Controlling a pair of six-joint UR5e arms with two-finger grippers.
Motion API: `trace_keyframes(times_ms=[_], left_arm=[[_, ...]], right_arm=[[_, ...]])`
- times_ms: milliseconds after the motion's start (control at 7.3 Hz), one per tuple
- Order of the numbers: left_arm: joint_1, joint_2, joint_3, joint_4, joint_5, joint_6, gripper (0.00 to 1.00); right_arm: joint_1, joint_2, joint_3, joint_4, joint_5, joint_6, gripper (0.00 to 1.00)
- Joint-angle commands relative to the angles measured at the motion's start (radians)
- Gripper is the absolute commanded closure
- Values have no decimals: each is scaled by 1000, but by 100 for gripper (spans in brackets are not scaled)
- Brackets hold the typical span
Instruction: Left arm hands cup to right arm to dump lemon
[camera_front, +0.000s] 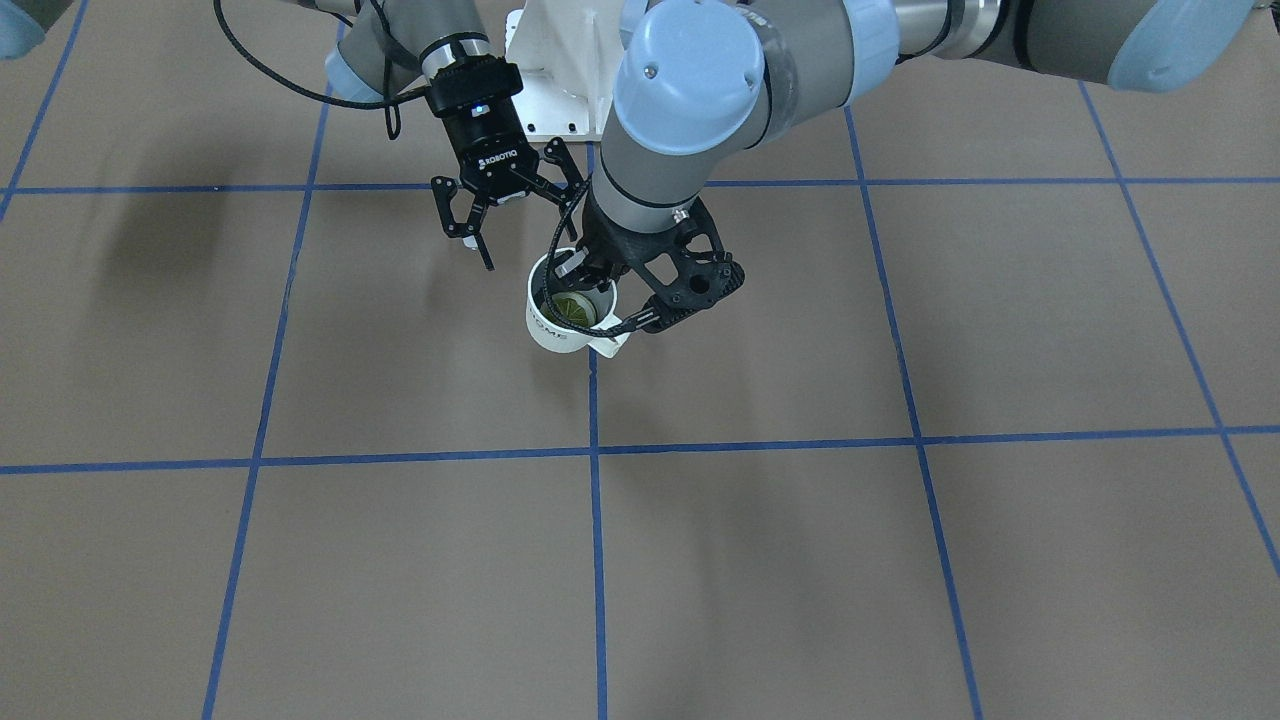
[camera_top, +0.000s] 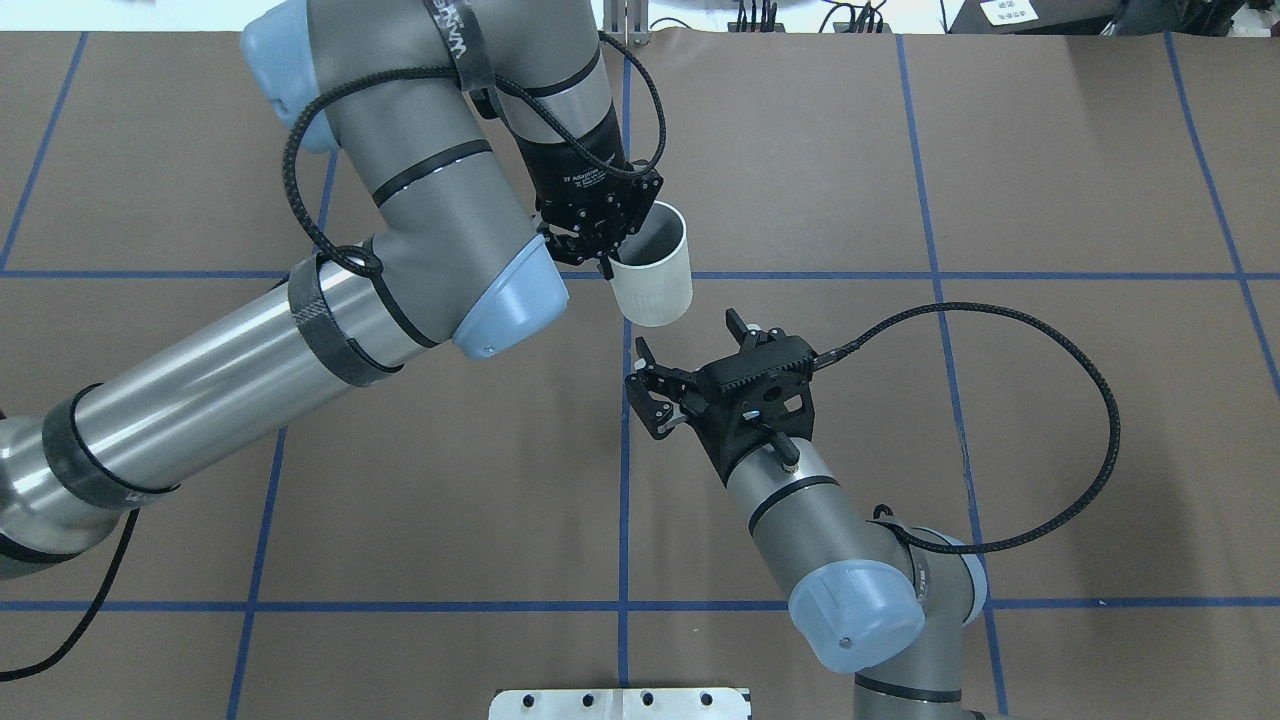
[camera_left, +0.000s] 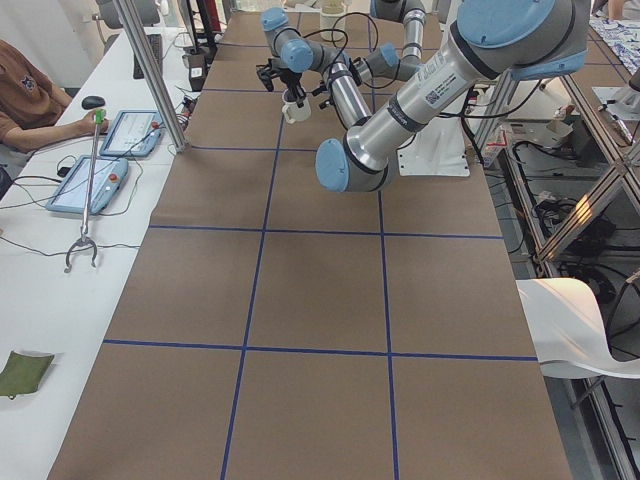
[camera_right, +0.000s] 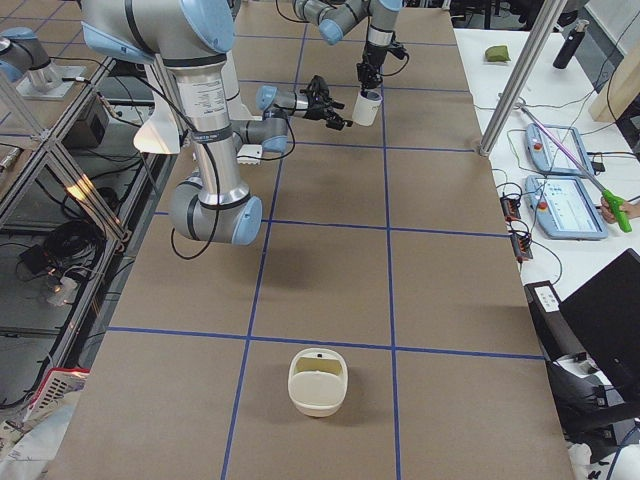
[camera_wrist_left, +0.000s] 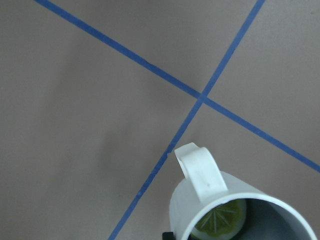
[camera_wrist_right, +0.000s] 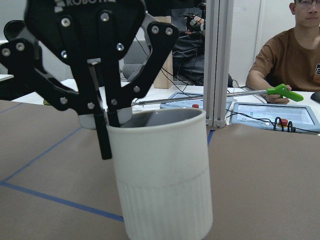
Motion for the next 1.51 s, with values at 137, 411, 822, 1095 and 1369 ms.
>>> trace_keyframes(times_ms=[137, 411, 822, 1095, 1369], left_arm=[[23, 1, -11, 0, 0, -8, 100], [36, 2, -11, 0, 0, -8, 100], [43, -1, -17, 0, 0, -8, 100], [54, -1, -26, -1, -2, -8, 100], [65, -1, -33, -1, -2, -8, 100]], right_arm=[[0, 13, -30, 2, -9, 3, 1], [8, 14, -30, 0, -11, 2, 1], [9, 17, -47, -1, -9, 2, 1], [11, 19, -59, -3, -9, 0, 1], [14, 19, -64, -3, -9, -3, 1]])
